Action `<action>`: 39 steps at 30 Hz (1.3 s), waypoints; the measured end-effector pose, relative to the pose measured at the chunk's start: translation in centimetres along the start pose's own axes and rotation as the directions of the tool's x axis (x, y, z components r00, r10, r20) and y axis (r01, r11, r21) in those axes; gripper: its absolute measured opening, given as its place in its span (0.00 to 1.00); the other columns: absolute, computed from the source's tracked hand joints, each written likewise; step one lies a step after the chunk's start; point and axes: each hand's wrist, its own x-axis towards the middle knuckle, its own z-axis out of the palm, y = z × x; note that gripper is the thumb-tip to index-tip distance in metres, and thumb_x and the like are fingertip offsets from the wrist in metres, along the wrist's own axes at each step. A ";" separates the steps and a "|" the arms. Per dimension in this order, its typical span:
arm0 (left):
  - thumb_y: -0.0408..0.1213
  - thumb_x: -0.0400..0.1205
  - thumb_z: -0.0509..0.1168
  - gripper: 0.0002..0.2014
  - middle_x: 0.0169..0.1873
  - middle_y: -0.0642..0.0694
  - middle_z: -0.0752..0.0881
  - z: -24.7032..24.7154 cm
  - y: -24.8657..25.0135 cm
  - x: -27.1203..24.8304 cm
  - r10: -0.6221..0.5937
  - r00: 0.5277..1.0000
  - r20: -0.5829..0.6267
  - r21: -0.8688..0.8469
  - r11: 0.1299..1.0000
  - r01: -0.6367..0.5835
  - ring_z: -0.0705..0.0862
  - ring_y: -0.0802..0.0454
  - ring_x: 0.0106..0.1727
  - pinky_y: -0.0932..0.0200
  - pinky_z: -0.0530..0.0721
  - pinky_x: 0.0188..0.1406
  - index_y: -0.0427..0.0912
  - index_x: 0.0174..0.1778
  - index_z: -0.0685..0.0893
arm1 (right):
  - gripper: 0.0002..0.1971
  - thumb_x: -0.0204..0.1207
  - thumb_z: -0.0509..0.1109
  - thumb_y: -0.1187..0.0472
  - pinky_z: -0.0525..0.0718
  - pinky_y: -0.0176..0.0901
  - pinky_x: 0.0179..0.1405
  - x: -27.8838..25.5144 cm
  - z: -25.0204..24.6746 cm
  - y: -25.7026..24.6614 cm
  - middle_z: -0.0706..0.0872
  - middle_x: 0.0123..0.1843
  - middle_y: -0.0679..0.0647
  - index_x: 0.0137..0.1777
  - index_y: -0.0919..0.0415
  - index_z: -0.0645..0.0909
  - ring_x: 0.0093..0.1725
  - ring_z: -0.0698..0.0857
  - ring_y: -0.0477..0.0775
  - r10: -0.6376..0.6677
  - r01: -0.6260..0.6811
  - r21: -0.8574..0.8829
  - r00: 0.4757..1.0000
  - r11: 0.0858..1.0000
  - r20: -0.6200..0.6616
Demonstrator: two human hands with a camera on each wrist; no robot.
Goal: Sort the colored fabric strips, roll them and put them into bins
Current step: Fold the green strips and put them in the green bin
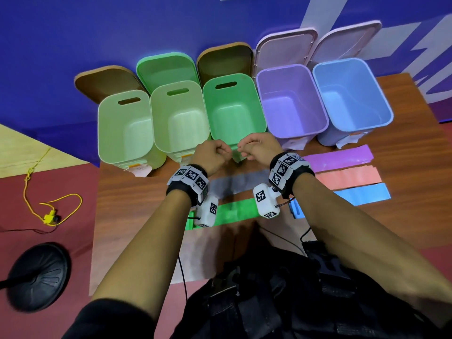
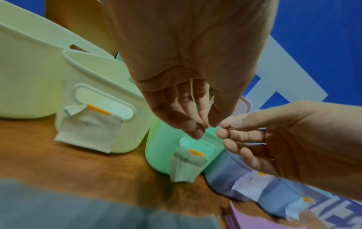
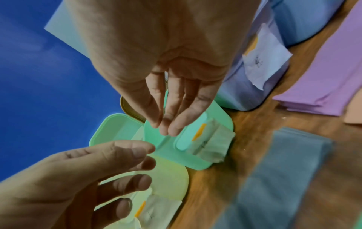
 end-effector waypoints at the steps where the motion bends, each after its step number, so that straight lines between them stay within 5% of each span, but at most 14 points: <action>1: 0.27 0.75 0.65 0.09 0.34 0.46 0.89 0.3 -0.2 -0.6 0.001 1.000 0.011 0.012 1.000 -0.002 0.85 0.48 0.36 0.51 0.88 0.45 0.41 0.43 0.90 | 0.07 0.77 0.72 0.72 0.84 0.32 0.33 -0.5 0.1 0.5 0.88 0.38 0.60 0.41 0.61 0.87 0.33 0.86 0.45 0.006 -0.006 -0.008 1.000 1.000 0.010; 5: 0.25 0.77 0.63 0.10 0.29 0.55 0.85 1.8 -1.2 -2.8 -0.020 0.996 0.087 0.015 1.000 0.019 0.82 0.55 0.33 0.62 0.78 0.39 0.43 0.42 0.87 | 0.08 0.76 0.72 0.72 0.83 0.32 0.33 -2.6 0.5 2.9 0.88 0.37 0.57 0.39 0.59 0.87 0.33 0.85 0.46 0.064 -0.063 -0.010 0.998 0.998 0.026; 10: 0.31 0.78 0.67 0.06 0.34 0.53 0.86 4.0 -2.7 -3.9 -0.047 0.989 0.138 0.089 0.995 0.035 0.83 0.53 0.38 0.62 0.80 0.44 0.46 0.44 0.87 | 0.06 0.77 0.71 0.71 0.84 0.31 0.31 -4.5 0.9 5.4 0.89 0.39 0.56 0.43 0.62 0.88 0.38 0.87 0.49 0.138 -0.136 -0.046 0.990 0.990 0.035; 15: 0.32 0.79 0.70 0.03 0.32 0.52 0.86 7.2 -3.6 -5.1 -0.092 0.973 0.213 0.065 0.995 0.080 0.82 0.59 0.33 0.69 0.77 0.34 0.44 0.44 0.87 | 0.06 0.76 0.72 0.70 0.84 0.35 0.33 -5.9 0.2 8.5 0.90 0.43 0.62 0.41 0.60 0.87 0.38 0.88 0.53 0.229 -0.230 -0.034 0.973 0.973 -0.020; 18: 0.32 0.79 0.71 0.03 0.29 0.53 0.86 8.7 -3.6 -5.2 -0.117 0.962 0.248 0.058 0.993 0.106 0.83 0.59 0.32 0.73 0.79 0.33 0.43 0.45 0.88 | 0.04 0.74 0.74 0.66 0.90 0.48 0.46 -6.6 -0.9 10.5 0.93 0.45 0.58 0.42 0.57 0.89 0.43 0.92 0.58 0.267 -0.273 -0.074 0.960 0.959 -0.081; 28: 0.35 0.75 0.72 0.07 0.31 0.56 0.86 13.7 -3.6 -3.5 -0.199 0.914 0.354 0.100 0.980 0.174 0.87 0.51 0.41 0.57 0.86 0.52 0.52 0.44 0.84 | 0.11 0.71 0.71 0.69 0.89 0.46 0.53 -6.9 -3.1 14.7 0.89 0.40 0.45 0.42 0.50 0.86 0.43 0.88 0.50 0.330 -0.350 -0.132 0.932 0.928 -0.150; 35: 0.36 0.74 0.70 0.20 0.45 0.49 0.88 15.7 -3.1 -2.6 -0.233 0.881 0.412 0.107 0.972 0.207 0.89 0.45 0.51 0.50 0.85 0.62 0.55 0.61 0.83 | 0.13 0.70 0.71 0.69 0.78 0.34 0.36 -6.3 -3.0 15.8 0.88 0.45 0.49 0.50 0.52 0.84 0.39 0.85 0.47 0.402 -0.418 -0.145 0.907 0.897 -0.124; 39: 0.35 0.75 0.71 0.20 0.49 0.46 0.90 16.1 -2.9 -2.3 -0.230 0.881 0.413 0.128 0.973 0.194 0.89 0.45 0.51 0.50 0.85 0.62 0.55 0.62 0.84 | 0.13 0.70 0.71 0.69 0.76 0.27 0.37 -5.9 -3.1 16.0 0.88 0.48 0.45 0.50 0.51 0.84 0.47 0.86 0.46 0.412 -0.437 -0.189 0.897 0.879 -0.158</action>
